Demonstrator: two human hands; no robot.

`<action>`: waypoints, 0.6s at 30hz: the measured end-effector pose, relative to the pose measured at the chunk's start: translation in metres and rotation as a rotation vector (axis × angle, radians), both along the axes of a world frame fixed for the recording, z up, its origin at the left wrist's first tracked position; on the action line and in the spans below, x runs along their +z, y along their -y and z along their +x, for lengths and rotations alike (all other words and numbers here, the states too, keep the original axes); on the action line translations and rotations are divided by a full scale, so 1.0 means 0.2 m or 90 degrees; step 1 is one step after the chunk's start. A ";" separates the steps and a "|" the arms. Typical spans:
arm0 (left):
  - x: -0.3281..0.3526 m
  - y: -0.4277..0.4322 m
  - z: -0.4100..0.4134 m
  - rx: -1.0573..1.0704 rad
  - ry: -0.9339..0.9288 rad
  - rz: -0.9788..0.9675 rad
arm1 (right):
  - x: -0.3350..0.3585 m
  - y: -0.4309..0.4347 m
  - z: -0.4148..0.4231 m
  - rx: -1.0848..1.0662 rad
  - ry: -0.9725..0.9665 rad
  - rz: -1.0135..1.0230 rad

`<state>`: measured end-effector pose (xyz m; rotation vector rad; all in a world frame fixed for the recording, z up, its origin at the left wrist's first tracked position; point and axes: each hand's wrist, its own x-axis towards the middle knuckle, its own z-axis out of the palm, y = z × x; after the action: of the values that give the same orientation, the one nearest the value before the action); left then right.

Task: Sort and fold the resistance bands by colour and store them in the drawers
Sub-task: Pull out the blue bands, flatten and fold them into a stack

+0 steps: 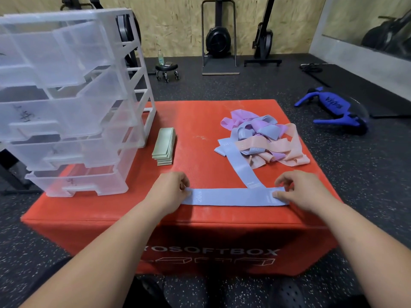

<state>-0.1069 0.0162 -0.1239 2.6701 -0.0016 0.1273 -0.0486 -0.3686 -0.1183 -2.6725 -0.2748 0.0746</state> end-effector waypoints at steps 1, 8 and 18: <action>0.00 -0.01 0.01 -0.012 0.001 0.020 | 0.01 0.01 0.00 0.023 -0.016 -0.009; 0.01 -0.11 0.00 -0.214 -0.079 0.093 | 0.04 0.07 -0.01 0.132 -0.070 -0.057; 0.03 -0.13 0.01 -0.236 -0.050 0.072 | 0.07 0.05 0.03 0.163 -0.102 -0.050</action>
<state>-0.1040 0.0421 -0.1179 2.7316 -0.4887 -0.1001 -0.0419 -0.3783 -0.1047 -2.6742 -0.5708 0.3837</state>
